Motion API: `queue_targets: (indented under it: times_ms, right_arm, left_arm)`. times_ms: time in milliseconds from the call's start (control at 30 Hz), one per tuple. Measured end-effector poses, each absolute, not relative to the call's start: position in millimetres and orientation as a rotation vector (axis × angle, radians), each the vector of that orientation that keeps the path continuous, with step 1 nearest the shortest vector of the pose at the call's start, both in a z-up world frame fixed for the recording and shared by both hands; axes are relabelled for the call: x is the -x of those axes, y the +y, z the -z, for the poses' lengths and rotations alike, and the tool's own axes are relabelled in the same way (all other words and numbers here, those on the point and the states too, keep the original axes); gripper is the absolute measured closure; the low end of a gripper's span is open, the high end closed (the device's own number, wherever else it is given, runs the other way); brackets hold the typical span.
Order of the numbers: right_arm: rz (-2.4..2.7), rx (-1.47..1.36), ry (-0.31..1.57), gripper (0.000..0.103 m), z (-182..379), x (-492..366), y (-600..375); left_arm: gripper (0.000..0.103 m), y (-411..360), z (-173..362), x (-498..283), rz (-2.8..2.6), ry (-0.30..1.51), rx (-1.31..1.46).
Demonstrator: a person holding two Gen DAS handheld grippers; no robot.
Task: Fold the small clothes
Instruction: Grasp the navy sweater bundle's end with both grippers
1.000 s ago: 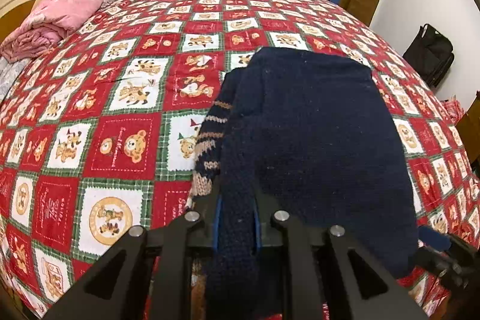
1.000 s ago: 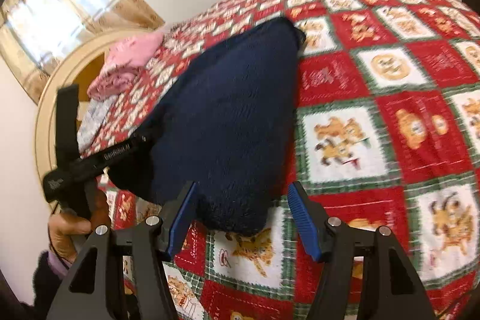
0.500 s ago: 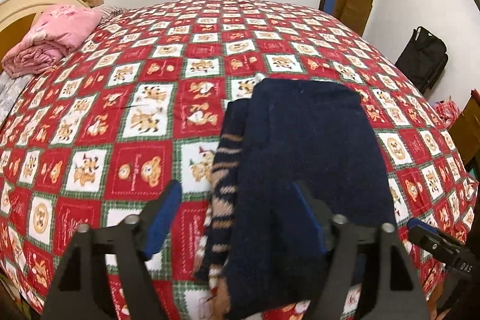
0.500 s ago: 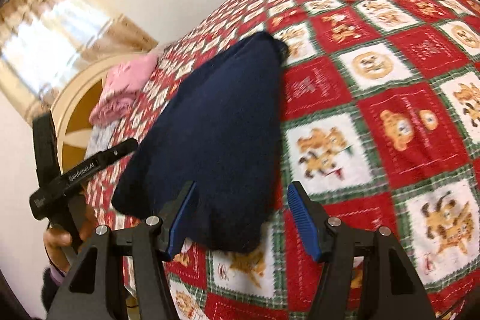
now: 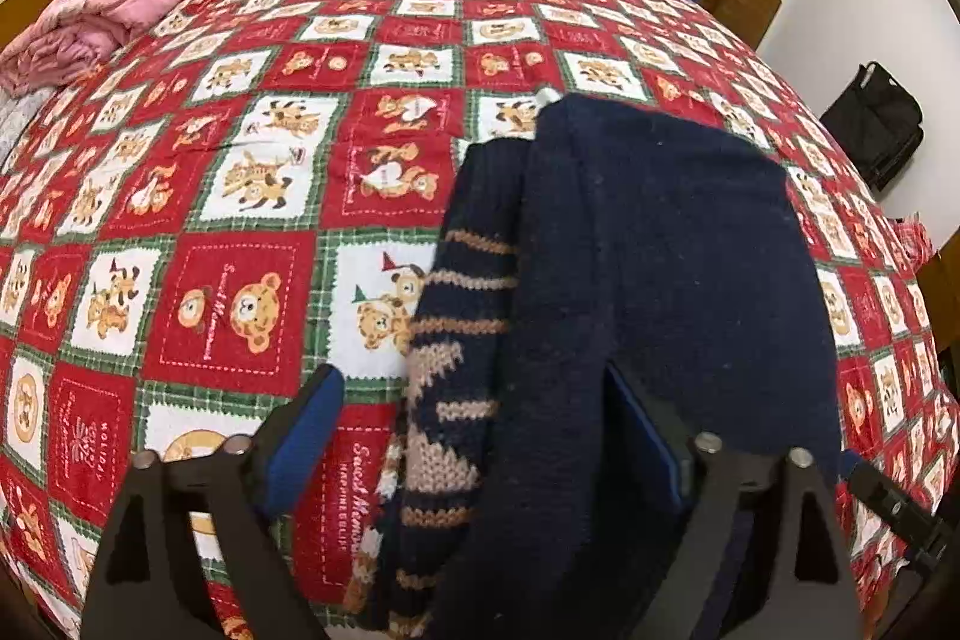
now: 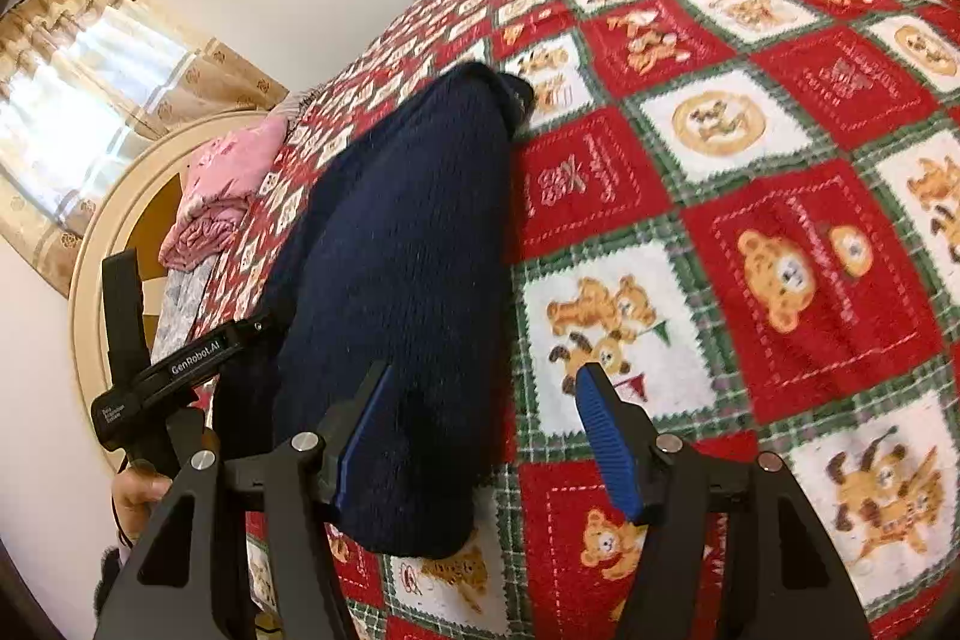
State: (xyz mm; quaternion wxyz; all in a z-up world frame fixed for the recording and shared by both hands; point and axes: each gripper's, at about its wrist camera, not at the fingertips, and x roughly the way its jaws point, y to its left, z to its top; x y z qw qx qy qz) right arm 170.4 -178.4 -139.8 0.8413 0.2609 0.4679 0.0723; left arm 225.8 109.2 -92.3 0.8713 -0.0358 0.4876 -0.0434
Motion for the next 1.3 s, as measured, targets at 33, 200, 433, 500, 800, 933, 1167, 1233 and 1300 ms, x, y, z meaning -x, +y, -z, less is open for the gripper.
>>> queue_targets:
  times_ms: [33,200,433,500,800,933,1167,1233,1300]
  right_arm:
    - [-0.148,-0.551,0.992,0.04,141,-171,-178]
    - [-0.16,-0.55,0.99,0.04,145,-187,-167]
    - [-0.236,-0.629,1.011,0.038,167,-196,-147]
    - [-0.239,-0.607,0.998,0.038,167,-194,-144]
    - [-0.247,-0.552,1.008,0.023,171,-199,-132]
    - [-0.231,-0.36,1.085,0.005,166,-212,-100]
    - [-0.166,-0.265,1.069,0.012,163,-209,-84]
    - [-0.162,-0.252,1.066,0.022,160,-206,-82]
    - [-0.163,-0.218,1.051,0.03,154,-202,-80]
  left_arm:
    - [0.006,111,93,-227,0.089,1.03,0.09]
    - [0.002,119,104,-231,0.112,1.109,0.254]
    - [0.003,92,97,-222,0.144,1.07,0.096]
    - [0.002,92,99,-225,0.144,1.073,0.09]
    - [0.011,99,108,-224,0.191,1.085,0.192]
    - [0.017,96,106,-222,0.193,1.074,0.187]
    - [0.04,91,101,-216,0.21,1.043,0.16]
    - [0.045,85,98,-213,0.199,1.03,0.125]
    - [0.049,82,96,-212,0.193,1.024,0.115]
